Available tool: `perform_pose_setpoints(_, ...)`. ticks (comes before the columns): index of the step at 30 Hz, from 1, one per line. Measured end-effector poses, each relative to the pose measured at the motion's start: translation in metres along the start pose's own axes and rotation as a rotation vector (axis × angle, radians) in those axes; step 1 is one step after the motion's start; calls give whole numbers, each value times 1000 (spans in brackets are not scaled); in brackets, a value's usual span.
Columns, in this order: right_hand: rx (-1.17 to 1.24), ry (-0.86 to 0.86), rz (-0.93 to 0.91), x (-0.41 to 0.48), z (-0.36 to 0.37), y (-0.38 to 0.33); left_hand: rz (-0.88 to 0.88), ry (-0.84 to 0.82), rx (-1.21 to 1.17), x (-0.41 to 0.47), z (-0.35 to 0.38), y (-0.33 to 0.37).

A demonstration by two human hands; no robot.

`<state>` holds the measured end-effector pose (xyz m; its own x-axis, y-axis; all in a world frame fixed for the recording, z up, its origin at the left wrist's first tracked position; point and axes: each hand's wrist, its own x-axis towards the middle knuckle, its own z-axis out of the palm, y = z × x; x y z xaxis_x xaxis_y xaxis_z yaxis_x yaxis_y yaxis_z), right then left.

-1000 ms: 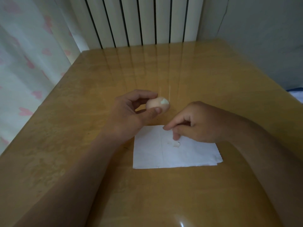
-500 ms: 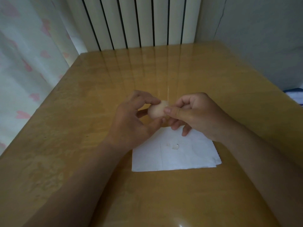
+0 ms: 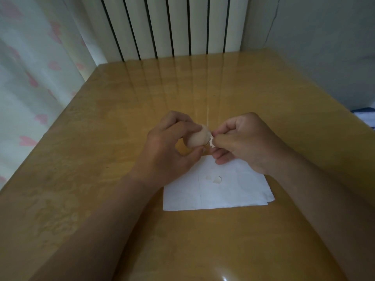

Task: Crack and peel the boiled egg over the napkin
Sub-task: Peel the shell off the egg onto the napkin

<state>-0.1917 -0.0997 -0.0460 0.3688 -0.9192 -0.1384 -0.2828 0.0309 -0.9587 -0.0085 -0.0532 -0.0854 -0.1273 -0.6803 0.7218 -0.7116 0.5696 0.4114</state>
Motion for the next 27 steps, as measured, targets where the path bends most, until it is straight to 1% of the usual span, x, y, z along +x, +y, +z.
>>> perform_pose_setpoints(2,-51,29,-48,0,1,1,-4,3,5,0,0,0)
perform_pose_setpoints(4,-91,47,-84,-1,1,1,-47,2,-36,-1,-1,0)
perform_pose_setpoints(6,-120,53,-106,-1,0,2,-161,3,-127,-1,-3,3)
perform_pose_setpoints(9,-151,65,-125,-1,-3,1,-404,7,-241,2,-9,9)
perform_pose_setpoints(11,-179,57,-137,-1,-5,0,-528,17,-327,4,-12,9)
perform_pose_setpoints(14,-304,-55,-187,-3,-8,0,-629,37,-418,6,-15,8)
perform_pose_setpoints(16,-415,-162,-230,-6,-9,-1,-666,46,-451,7,-16,8)
perform_pose_setpoints(17,-431,-203,-239,-7,-9,-2,-674,47,-468,7,-17,8)
perform_pose_setpoints(19,-422,-249,-221,-9,-9,-3,-672,39,-491,7,-17,8)
perform_pose_setpoints(21,-421,-258,-196,-10,-10,-3,-665,25,-497,6,-17,8)
perform_pose_setpoints(23,-401,-216,-193,-10,-11,-4,-664,15,-518,5,-16,8)
perform_pose_setpoints(25,-365,-109,-210,-8,-11,-4,-655,0,-554,5,-17,10)
perform_pose_setpoints(27,-275,-26,-224,-6,-11,-5,-654,-17,-573,5,-17,12)
